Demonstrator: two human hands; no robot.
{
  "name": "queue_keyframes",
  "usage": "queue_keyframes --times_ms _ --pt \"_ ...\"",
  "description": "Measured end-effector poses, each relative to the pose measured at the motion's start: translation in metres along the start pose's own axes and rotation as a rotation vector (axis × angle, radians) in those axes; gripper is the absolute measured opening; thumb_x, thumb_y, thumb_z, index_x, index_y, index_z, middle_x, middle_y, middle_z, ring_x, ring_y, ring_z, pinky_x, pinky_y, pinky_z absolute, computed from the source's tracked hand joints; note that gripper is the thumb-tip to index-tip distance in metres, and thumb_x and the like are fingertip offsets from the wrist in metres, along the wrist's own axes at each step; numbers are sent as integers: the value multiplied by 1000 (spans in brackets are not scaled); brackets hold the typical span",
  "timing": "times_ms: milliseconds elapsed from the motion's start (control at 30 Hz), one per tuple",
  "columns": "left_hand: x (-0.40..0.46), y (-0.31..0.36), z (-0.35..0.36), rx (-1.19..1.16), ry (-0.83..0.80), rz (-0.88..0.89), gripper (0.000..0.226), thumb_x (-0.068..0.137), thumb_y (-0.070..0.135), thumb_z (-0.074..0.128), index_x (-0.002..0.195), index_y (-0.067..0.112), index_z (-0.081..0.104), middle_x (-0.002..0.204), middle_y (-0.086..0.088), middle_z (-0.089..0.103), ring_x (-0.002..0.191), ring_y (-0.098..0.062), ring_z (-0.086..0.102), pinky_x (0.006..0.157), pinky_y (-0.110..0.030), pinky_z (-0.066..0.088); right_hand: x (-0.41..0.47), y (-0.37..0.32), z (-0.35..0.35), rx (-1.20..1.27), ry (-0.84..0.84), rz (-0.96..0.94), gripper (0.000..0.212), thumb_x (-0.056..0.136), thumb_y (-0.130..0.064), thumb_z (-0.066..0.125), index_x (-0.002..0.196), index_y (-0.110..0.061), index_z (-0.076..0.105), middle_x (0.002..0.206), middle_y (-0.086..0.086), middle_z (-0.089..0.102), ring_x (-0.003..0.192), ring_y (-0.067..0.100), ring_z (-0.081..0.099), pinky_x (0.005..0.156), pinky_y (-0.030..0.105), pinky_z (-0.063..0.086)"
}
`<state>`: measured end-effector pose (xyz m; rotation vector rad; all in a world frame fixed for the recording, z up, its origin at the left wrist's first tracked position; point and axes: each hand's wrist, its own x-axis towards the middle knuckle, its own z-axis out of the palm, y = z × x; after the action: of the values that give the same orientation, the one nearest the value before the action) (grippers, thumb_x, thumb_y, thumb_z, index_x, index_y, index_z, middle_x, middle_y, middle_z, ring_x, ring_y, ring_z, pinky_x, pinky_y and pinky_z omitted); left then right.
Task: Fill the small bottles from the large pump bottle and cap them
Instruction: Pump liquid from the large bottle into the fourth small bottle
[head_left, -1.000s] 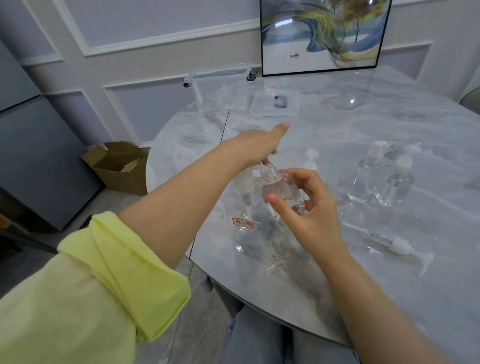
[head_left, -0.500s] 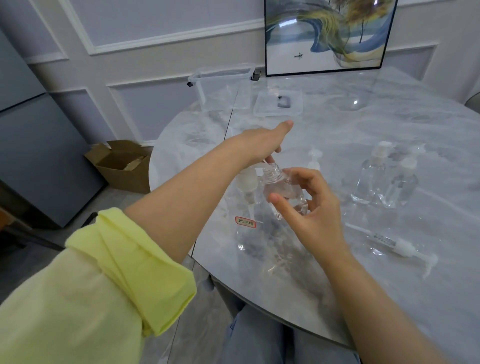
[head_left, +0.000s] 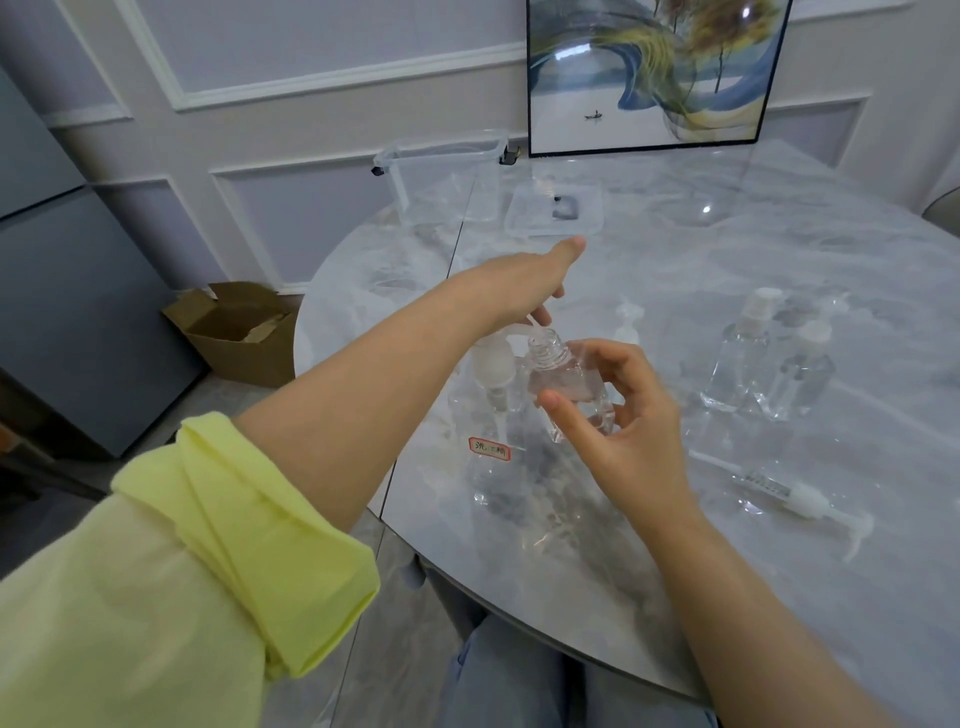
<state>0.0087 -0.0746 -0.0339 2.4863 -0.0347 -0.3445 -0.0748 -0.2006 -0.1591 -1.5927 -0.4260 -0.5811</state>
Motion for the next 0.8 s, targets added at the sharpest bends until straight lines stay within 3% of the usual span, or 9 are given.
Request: queue_keyframes --times_ms 100,233,367,667,800 --pt "0 -1 3 7 -40 -28 74 98 74 20 123 22 66 111 -4 71 113 -25 61 110 -48 41 -1 1 0 3 -1 17 36 85 -28 81 115 -27 62 109 -17 67 106 16 66 83 49 58" --pt "2 1 1 16 -28 6 74 99 73 19 126 21 64 111 -4 71 111 -22 62 110 -47 40 0 1 0 -1 3 1 37 85 -35 79 116 -28 61 110 -18 67 107 18 66 81 50 59" --pt "2 -1 2 29 -116 -53 74 97 76 22 123 22 65 117 -6 68 107 -22 60 103 -46 42 -1 3 0 -15 -6 24 37 84 -26 81 115 -20 63 109 -17 67 107 16 66 85 48 58" --pt "4 -1 1 26 -44 -21 74 98 74 19 121 23 67 110 -3 72 115 -25 60 107 -47 39 0 2 -1 -1 -2 32 40 85 -32 80 120 -19 65 113 -11 69 110 20 68 83 54 59" --pt "4 -2 -2 -28 -28 -32 73 98 74 19 117 23 67 104 -2 75 113 -24 62 103 -44 41 1 -1 -4 -15 -14 65 47 82 -37 75 127 -38 64 118 -12 68 113 20 66 78 53 61"
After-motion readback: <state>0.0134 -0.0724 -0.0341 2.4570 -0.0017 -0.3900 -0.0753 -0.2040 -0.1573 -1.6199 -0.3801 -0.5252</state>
